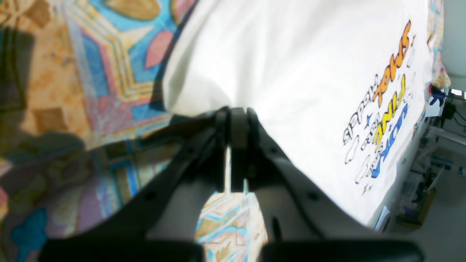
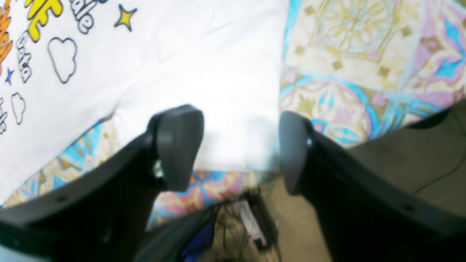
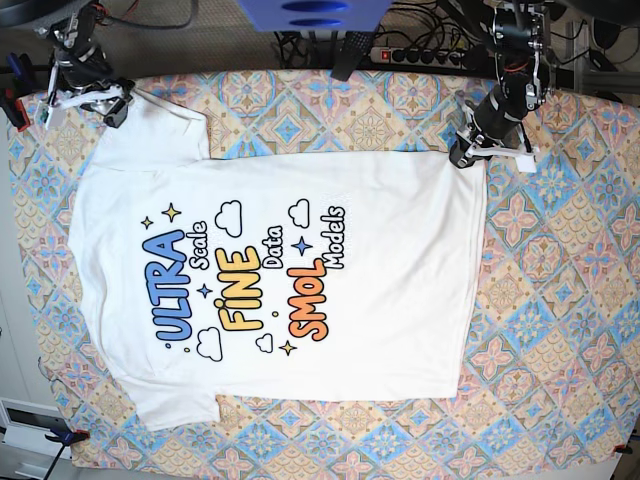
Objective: Fold the T-shirt properly
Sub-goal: 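Move both grippers down to the shirt's hem corners, then close both grippers on the hem corners of the white shirt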
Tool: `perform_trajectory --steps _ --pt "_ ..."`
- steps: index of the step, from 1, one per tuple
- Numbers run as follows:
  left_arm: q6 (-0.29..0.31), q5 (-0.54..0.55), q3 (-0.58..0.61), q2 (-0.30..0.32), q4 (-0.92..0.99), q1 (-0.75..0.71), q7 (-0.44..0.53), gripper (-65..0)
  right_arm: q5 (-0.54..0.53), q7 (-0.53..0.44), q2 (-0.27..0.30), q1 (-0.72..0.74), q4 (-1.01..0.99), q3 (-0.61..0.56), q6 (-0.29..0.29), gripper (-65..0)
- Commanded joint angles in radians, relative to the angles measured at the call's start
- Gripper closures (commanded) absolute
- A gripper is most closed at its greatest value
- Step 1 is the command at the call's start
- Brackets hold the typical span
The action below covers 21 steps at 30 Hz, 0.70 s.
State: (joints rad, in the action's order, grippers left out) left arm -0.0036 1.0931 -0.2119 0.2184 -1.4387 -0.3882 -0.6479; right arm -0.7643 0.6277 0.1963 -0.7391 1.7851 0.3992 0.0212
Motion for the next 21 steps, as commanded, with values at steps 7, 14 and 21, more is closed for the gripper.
perform_trajectory --steps 7,14,21 --pt "0.000 0.000 -0.002 0.008 -0.012 -0.004 -0.006 0.0 -0.004 -0.010 0.010 0.034 -0.124 0.027 0.173 -36.5" --pt "0.000 0.000 -0.002 0.008 -0.012 -0.005 -0.006 0.0 -0.004 -0.009 -0.011 0.060 -0.158 0.022 0.256 -36.5" --pt "0.000 0.000 -0.002 0.008 -0.012 -0.005 -0.006 0.0 -0.004 0.037 -0.011 0.092 -0.161 0.027 0.256 -36.4"
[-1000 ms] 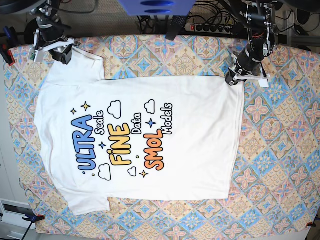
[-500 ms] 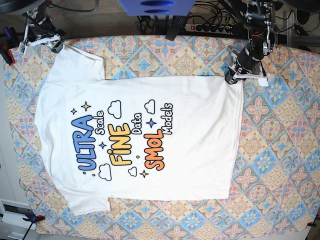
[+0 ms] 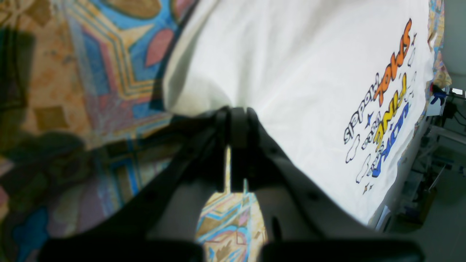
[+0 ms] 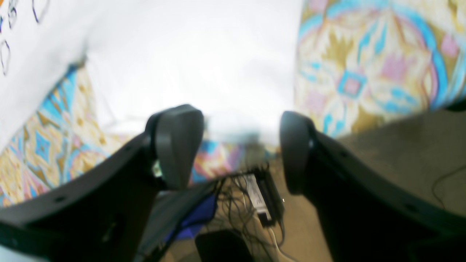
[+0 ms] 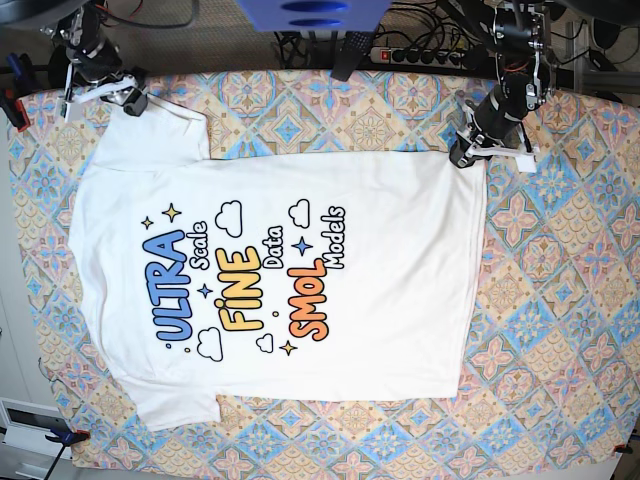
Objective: Fold the T-shirt properly
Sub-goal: 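Close both grippers on the hem corners of the white shirt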
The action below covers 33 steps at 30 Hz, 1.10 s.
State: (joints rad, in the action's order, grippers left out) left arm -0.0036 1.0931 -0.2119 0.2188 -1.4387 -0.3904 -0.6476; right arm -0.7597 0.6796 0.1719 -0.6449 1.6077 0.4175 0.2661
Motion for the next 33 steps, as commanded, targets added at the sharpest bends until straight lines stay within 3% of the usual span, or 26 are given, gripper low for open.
perform_trajectory --steps 1,13,16,33 --pt "0.000 0.000 -0.002 0.008 -0.012 -0.003 -0.007 0.0 -0.008 -0.014 0.013 0.015 0.016 0.008 0.011 -36.4" --pt "0.000 0.000 -0.002 0.008 -0.012 -0.003 -0.007 0.0 -0.007 -0.021 0.016 0.063 -0.163 0.008 0.012 -36.4" --pt "0.000 0.000 -0.002 0.008 -0.012 -0.003 -0.007 0.0 -0.007 -0.021 0.015 0.087 -0.197 0.010 0.040 -36.4" --pt "0.000 0.000 -0.002 0.008 -0.012 -0.003 -0.007 0.0 -0.007 -0.014 0.015 0.066 -0.151 0.105 0.045 -36.4"
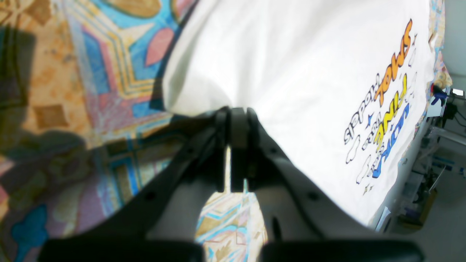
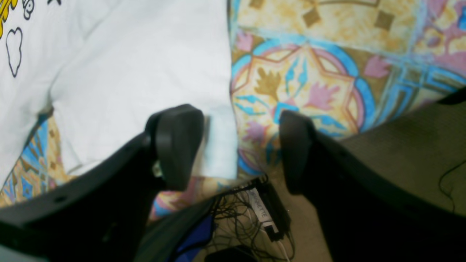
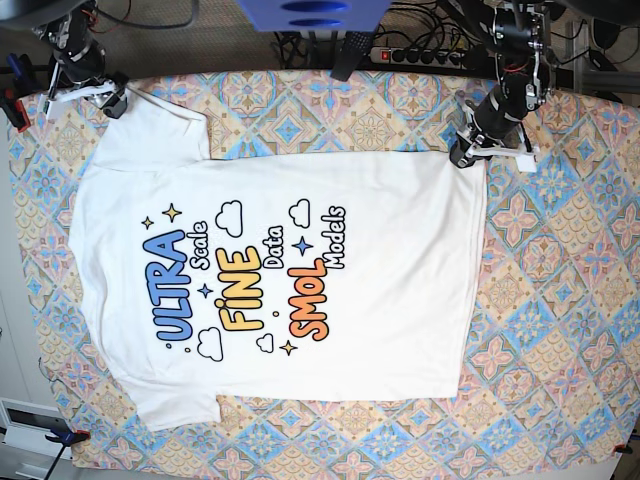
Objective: Fold the T-shirt properly
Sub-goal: 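Close both grippers on the hem corners of the white shirt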
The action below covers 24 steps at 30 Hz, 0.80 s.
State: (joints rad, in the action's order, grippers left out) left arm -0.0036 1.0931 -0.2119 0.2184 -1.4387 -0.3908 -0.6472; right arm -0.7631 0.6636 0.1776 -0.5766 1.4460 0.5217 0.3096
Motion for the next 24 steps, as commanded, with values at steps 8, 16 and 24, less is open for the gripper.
perform_trajectory --steps 8,16,24 --pt "0.000 0.000 -0.002 0.006 -0.012 -0.003 -0.007 0.0 -0.003 0.003 0.009 -0.003 0.009 -0.091 0.079 -36.4" --pt "0.000 0.000 -0.002 0.006 -0.012 -0.003 -0.007 0.0 -0.003 0.002 0.006 -0.003 0.005 -0.131 0.086 -31.6" --pt "0.000 -0.001 -0.002 0.031 -0.012 -0.029 -0.003 0.0 -0.003 0.002 0.007 -0.006 0.005 -0.073 0.170 -0.2"
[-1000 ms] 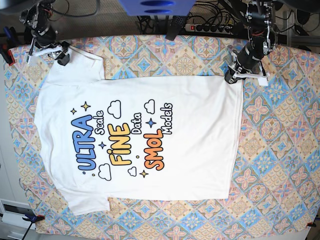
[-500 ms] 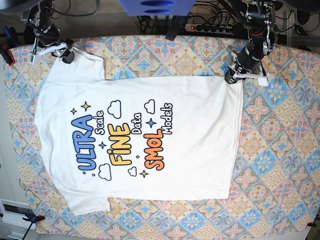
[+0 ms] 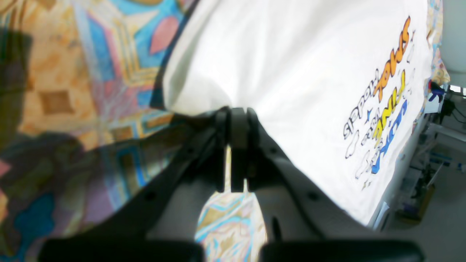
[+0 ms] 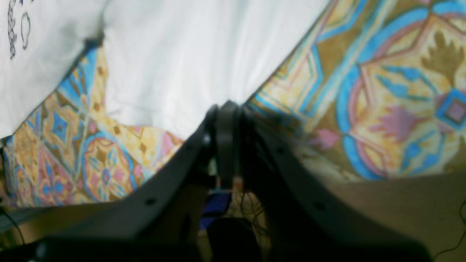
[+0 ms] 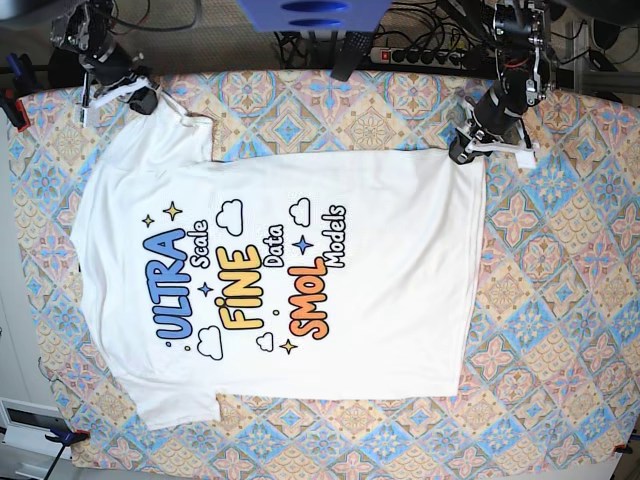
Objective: Fold the T-shirt properly
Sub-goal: 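Close both grippers on the hem corners of the white shirt, then lift the hem with both grippers and pull it toward the collar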
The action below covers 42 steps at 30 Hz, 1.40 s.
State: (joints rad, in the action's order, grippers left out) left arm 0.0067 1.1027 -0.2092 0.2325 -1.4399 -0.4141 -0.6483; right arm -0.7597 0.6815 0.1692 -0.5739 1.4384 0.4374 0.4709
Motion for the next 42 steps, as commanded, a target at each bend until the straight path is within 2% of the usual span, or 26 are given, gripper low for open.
perform_trajectory --steps 1,4,9,16,21,29,35,42 --pt "-0.011 -0.011 -0.005 0.024 -0.011 -0.013 -0.001 0.0 -0.007 -0.016 0.016 -0.013 0.012 0.024 0.016 -0.6" --pt "-0.011 -0.011 -0.005 0.032 -0.014 -0.027 -0.003 0.0 -0.007 -0.016 0.016 -0.044 0.020 0.050 0.041 -0.7" --pt "-0.011 -0.011 -0.003 0.058 -0.077 -0.085 0.000 0.0 -0.007 -0.015 0.016 -0.096 0.028 0.087 0.117 -0.7" --pt "-0.011 -0.011 -0.005 0.095 -0.141 -0.185 0.000 0.0 -0.007 -0.015 0.016 -0.188 0.072 0.100 0.133 -0.7" --pt "-0.009 -0.011 -0.005 0.098 -0.149 -0.246 0.000 0.0 -0.007 -0.016 0.016 -0.289 0.189 0.103 0.206 -0.7" --pt "-0.009 -0.011 -0.006 0.100 -0.296 -0.329 0.000 0.0 -0.007 -0.015 -0.010 -0.338 0.332 0.148 0.227 -0.7" --pt "-0.009 -0.011 -0.045 0.090 -0.376 -0.309 0.002 0.0 -0.008 0.077 -0.013 -0.323 0.407 0.179 0.227 -0.7" --pt "-0.009 -0.011 -0.057 0.072 -0.376 -0.159 0.000 0.0 -0.005 0.208 -0.009 -0.056 0.401 0.183 0.227 -0.7"
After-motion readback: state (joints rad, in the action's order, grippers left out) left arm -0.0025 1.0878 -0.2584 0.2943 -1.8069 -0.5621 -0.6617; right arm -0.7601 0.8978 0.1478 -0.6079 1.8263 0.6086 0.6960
